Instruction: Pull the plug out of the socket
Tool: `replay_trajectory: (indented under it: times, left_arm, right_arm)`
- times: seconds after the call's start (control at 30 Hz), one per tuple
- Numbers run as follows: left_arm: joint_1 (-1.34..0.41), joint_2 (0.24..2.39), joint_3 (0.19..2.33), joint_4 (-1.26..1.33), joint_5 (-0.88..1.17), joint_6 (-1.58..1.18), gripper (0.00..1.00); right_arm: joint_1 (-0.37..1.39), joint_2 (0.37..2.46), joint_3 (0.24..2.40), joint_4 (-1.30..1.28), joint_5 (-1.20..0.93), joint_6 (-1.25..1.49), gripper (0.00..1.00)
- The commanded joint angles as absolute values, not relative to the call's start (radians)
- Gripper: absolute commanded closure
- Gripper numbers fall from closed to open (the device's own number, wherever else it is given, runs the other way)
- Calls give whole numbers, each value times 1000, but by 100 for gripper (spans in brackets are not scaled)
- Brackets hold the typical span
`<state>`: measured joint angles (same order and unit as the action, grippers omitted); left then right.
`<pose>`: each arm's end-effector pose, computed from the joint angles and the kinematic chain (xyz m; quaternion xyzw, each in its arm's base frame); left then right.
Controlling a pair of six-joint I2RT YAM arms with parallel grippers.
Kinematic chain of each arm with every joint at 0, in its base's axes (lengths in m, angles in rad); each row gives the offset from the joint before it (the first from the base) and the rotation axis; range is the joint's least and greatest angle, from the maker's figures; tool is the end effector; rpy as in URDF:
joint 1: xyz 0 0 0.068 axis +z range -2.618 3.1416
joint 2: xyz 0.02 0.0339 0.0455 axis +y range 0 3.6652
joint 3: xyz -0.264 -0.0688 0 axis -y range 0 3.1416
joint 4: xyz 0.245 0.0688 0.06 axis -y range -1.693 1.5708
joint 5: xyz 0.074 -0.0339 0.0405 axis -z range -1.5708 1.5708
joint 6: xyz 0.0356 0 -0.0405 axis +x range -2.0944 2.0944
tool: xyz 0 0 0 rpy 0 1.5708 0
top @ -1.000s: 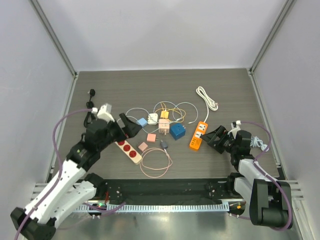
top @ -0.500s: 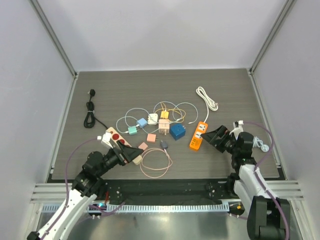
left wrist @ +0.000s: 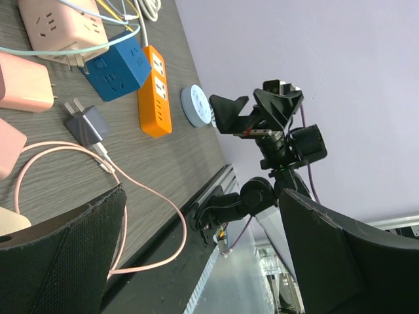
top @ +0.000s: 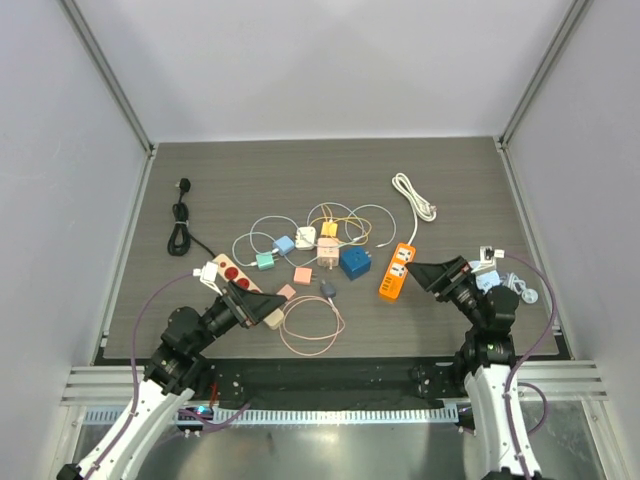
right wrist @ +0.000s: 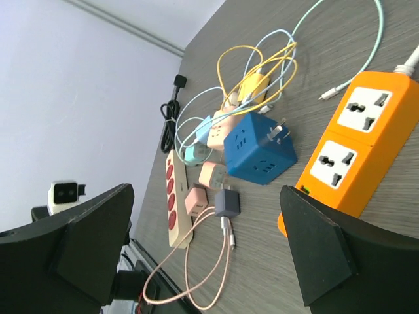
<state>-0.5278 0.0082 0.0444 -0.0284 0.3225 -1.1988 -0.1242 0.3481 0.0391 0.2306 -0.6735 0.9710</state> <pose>0.0863 -0.0634 0.1853 -0.1213 0.6940 -0.6060 0.3694 0.1268 0.0065 0.1782 0.1693 0.7085 0.4844 0.4845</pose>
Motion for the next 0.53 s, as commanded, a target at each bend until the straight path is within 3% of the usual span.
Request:
replay_trajectory:
  times: [0.0,0.1,0.5]
  left_arm:
    - [-528,-47,-57,-49,359,-1180,0]
    - [-528,-44,-55,-58,357,-1175,0]
    - [-528,-44,-55,-63,348,-1195,0]
  right_arm:
    - [-123,173,-115,51,-710,964,0]
    - [-120,77,-114,-178,-705,928,0]
    - [-120,282,-114,-40,-689,922,0]
